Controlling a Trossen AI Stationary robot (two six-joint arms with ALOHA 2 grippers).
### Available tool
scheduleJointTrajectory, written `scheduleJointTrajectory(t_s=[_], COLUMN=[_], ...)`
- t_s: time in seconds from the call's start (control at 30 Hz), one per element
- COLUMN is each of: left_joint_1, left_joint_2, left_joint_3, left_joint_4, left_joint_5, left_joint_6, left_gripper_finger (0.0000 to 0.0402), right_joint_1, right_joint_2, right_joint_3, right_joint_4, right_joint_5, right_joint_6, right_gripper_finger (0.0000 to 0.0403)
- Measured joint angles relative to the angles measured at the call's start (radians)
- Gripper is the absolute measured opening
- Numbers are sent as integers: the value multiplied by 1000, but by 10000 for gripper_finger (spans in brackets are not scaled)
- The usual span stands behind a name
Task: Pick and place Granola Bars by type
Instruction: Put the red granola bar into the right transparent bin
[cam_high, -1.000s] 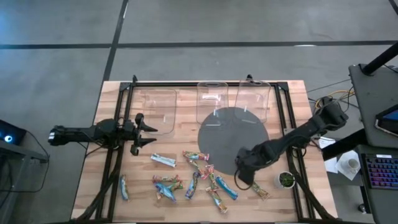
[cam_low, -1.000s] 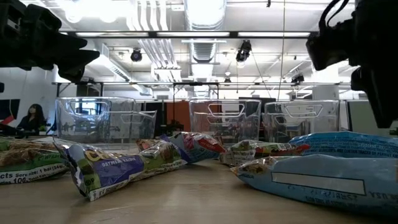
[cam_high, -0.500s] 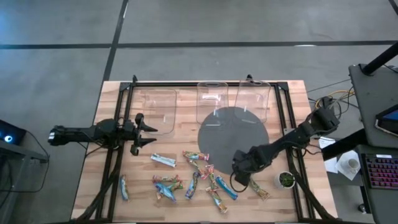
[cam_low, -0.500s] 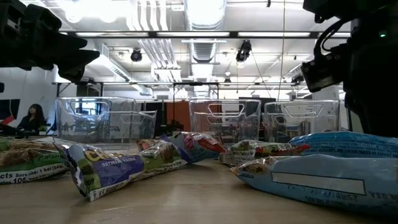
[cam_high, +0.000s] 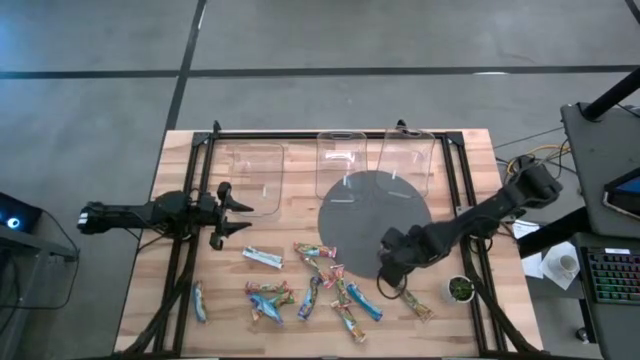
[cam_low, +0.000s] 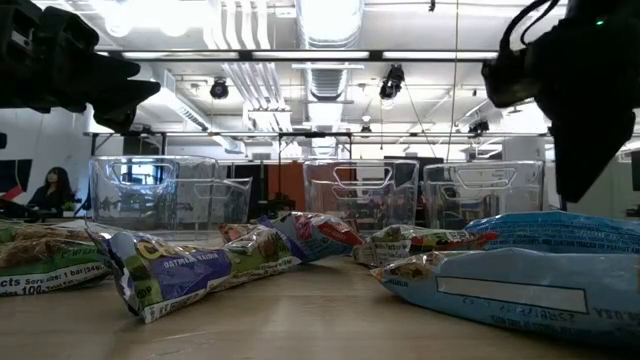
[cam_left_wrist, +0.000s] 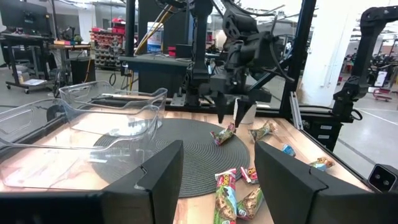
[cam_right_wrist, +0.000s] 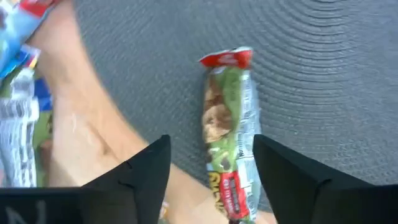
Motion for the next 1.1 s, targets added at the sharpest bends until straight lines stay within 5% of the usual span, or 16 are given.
scheduleJointTrajectory(t_s=[0.3,0.53,0.8,1.1], left_joint_1=[0,0,0,0], left_joint_2=[0,0,0,0], left_joint_3=[0,0,0,0], left_joint_4=[0,0,0,0], left_joint_5=[0,0,0,0], left_joint_6=[0,0,0,0], left_gripper_finger=[181,181,181,181], right_joint_1=[-8,-32,-89,-160], right_joint_2=[16,97,159,122], right_joint_3=[-27,-36,-37,-70], right_joint_4=[15,46,49,44], right_joint_5=[-55,-37,-42,-82], right_joint_6=[-72,-173,-209,-243], right_gripper_finger=[347,352,280,106])
